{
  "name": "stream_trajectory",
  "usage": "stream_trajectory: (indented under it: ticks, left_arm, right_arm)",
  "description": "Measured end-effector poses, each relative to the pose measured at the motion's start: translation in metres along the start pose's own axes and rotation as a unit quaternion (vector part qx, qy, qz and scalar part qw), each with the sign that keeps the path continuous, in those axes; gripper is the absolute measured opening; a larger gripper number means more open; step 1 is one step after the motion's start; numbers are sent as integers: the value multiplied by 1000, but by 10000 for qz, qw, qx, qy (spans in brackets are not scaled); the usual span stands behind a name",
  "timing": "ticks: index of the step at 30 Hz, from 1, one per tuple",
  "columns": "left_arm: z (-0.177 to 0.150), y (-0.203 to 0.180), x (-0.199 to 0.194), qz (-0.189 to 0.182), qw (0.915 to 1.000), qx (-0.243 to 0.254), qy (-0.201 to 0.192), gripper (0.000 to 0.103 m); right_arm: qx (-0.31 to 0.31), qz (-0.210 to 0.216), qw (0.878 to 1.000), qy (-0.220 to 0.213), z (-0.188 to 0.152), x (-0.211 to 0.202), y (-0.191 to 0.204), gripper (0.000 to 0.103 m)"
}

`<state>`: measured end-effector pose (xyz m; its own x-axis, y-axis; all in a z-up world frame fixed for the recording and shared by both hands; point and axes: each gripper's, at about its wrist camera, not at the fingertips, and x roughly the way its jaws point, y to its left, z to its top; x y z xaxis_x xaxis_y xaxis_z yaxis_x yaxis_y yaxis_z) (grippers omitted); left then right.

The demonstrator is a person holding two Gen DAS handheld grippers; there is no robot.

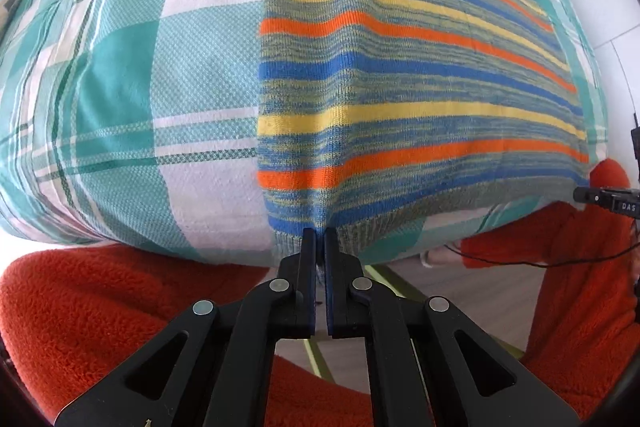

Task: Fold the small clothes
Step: 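Lift the hem with both grippers and pull the sweater straight toward the bed edge, then lower the hem onto the bed and open both grippers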

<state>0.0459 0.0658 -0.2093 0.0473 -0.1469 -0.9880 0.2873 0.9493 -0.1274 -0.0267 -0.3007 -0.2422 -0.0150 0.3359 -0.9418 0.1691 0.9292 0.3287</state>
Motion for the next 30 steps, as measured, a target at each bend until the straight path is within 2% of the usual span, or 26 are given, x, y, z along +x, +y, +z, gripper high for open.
stream_trajectory:
  ticks: [2, 4, 10, 15, 18, 20, 21, 22, 23, 24, 25, 27, 30]
  left_arm:
    - [2, -8, 8, 233, 9997, 50, 23, 1]
    - [3, -12, 12, 370, 9993, 65, -27, 1]
    - [5, -1, 23, 319, 9993, -219, -9, 2]
    - [10, -7, 27, 383, 9992, -148, 19, 3]
    - [3, -14, 33, 475, 9988, -106, 73, 7]
    - [-1, -20, 36, 529, 9984, -123, 130, 8]
    - [-5, -21, 34, 540, 9983, -129, 150, 11]
    - [-9, -22, 31, 561, 9982, -120, 170, 18]
    - [-13, -22, 27, 588, 9981, -98, 174, 23]
    - [-17, -23, 22, 642, 9978, -62, 145, 32]
    - [-22, -23, 15, 726, 9973, -23, 91, 42]
    - [-27, -23, -3, 904, 9958, -12, -119, 53]
    - [-28, -18, -38, 940, 9931, -154, -681, 61]
  right_arm:
    - [-65, -209, 9998, -3, 4, 8, 1, 4]
    - [-1, -232, 9997, -21, 6, 9, -1, 4]
    - [202, -214, 9995, -85, 11, 12, -12, 4]
    - [251, -238, 9993, -136, 13, 10, -14, 4]
    - [253, -279, 9992, -153, 8, 8, -14, 4]
    - [259, -392, 9988, -129, 5, 5, -7, 10]
    - [288, -467, 9984, -101, 4, 3, -6, 17]
    - [318, -557, 9979, -78, 1, 1, -3, 24]
    - [339, -619, 9975, -73, -4, -3, -2, 27]
    - [360, -647, 9972, -85, -7, -9, -3, 29]
    - [376, -676, 9969, -111, -11, -16, -4, 30]
    - [390, -817, 9956, -242, -16, -35, -6, 31]
    - [384, -1172, 9895, -749, -19, -71, -2, 31]
